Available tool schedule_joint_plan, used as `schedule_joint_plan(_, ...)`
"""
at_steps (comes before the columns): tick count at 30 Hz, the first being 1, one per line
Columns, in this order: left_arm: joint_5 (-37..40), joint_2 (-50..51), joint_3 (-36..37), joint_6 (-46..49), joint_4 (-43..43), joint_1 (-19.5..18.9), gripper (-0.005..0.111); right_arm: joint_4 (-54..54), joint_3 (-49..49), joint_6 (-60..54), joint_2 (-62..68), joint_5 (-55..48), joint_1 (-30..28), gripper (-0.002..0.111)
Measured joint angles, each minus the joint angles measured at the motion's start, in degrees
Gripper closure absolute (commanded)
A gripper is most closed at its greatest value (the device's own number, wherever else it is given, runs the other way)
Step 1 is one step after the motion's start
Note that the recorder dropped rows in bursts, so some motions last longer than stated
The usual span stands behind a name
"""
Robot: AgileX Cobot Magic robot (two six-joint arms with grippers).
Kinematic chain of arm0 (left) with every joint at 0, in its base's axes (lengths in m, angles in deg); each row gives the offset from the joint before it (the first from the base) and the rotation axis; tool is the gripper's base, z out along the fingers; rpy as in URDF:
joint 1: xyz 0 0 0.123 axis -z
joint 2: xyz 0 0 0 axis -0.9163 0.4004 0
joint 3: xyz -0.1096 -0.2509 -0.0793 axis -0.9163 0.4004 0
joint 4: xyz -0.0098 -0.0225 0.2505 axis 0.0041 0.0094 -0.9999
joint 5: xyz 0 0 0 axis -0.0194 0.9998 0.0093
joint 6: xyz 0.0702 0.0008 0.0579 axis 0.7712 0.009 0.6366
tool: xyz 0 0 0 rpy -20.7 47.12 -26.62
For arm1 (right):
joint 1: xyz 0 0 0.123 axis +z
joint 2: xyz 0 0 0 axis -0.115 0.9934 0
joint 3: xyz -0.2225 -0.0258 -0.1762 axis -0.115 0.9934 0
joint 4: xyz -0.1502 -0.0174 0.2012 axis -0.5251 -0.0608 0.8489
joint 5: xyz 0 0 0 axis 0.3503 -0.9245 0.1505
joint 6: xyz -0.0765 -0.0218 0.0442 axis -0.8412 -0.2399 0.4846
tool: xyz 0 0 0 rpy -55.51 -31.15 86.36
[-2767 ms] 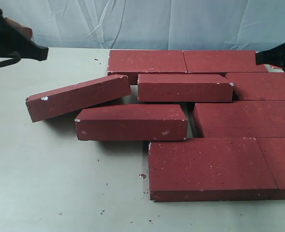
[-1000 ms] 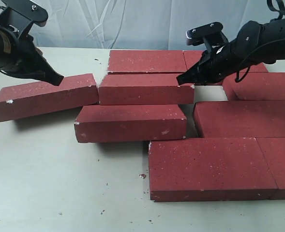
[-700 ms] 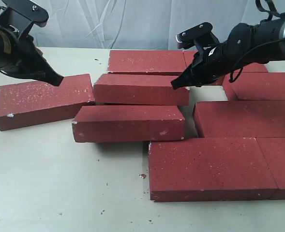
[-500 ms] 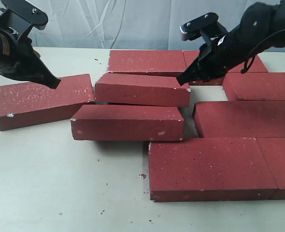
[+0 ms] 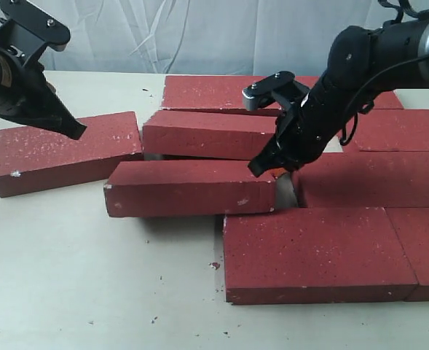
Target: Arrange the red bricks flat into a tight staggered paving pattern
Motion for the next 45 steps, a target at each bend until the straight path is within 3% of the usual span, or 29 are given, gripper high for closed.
schedule_joint_plan(16, -5.97, 0.00, 0.00, 0.00, 1.55, 0.00, 0.107, 0.56, -4.88, -1.66, 1.12, 4.53, 17.35, 0.109)
schedule_joint_plan(18, -7.56, 0.10, 0.00, 0.00, 2.12, 0.00, 0.107, -3.45, -5.36, -1.64, 1.12, 5.08, 17.20, 0.109)
schedule_joint_plan(22, -12.73, 2.82, -0.28, 0.00, 2.80, 0.00, 0.107, -10.53, -5.36, 2.71, 0.71, 6.18, 11.36, 0.109)
schedule_joint_plan(25, -17.39, 7.10, -0.38, 0.00, 3.64, 0.00, 0.107, -10.27, -5.36, 1.99, 0.85, 6.41, 6.40, 0.109)
schedule_joint_plan(29, -22.27, 12.91, -1.58, 0.00, 4.18, 0.00, 0.107, -3.94, -5.48, -7.41, 2.03, 5.96, 2.85, 0.109)
schedule_joint_plan(35, -18.14, 19.26, -7.64, 0.00, 4.18, 0.00, 0.107, 10.41, -5.48, -28.29, 3.09, 1.22, 2.60, 0.109)
schedule_joint_plan(45, -15.35, 24.06, -15.05, 0.00, 5.63, 0.07, 0.107, 7.84, -5.48, -32.47, 4.63, -0.64, 2.60, 0.109)
